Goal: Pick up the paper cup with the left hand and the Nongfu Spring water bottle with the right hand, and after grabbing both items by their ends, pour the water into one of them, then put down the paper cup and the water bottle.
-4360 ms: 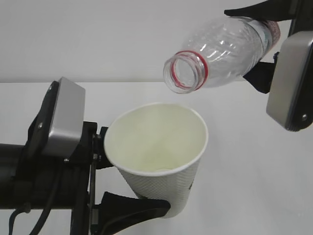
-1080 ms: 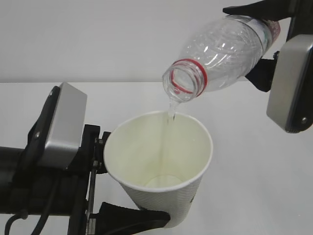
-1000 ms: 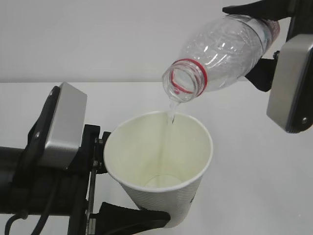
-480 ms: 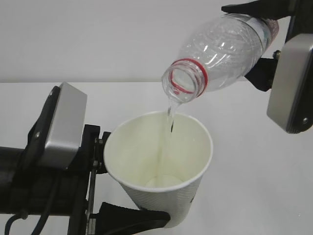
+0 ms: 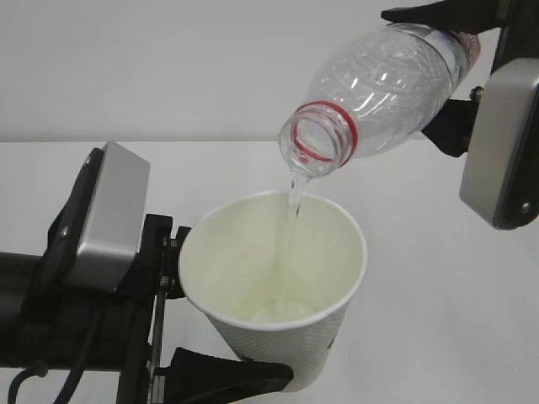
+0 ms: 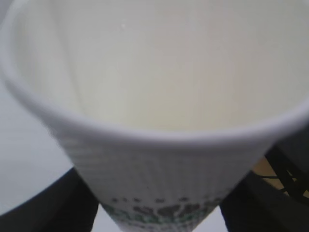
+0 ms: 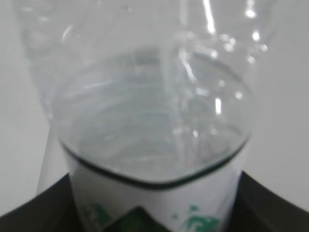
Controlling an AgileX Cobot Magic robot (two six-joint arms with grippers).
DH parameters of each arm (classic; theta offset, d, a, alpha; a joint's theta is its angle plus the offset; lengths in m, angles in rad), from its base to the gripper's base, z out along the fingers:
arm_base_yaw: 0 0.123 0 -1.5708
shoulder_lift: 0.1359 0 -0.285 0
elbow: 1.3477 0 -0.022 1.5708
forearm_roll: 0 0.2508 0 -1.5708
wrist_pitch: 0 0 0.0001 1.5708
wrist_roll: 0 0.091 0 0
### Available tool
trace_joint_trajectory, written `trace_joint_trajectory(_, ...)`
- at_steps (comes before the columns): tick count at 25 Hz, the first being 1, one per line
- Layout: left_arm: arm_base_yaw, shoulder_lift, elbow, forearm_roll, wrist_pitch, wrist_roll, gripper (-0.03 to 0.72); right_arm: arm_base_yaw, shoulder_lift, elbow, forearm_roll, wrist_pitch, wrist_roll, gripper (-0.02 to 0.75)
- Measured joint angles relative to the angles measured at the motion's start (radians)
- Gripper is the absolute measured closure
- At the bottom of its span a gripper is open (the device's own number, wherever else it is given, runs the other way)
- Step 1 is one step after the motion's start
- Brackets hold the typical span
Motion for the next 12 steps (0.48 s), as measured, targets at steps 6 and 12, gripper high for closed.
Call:
trace_joint_trajectory(6, 0.000, 0.000, 0.000, 0.000, 0.000, 0.000, 0.160, 0.000, 0.000, 0.000, 0.000, 0.000, 0.000, 0.269)
trace_joint_trajectory(12, 0.000, 0.000, 0.000, 0.000, 0.000, 0.000, 0.160, 0.000, 0.000, 0.000, -0.002, 0.000, 0.000, 0.269)
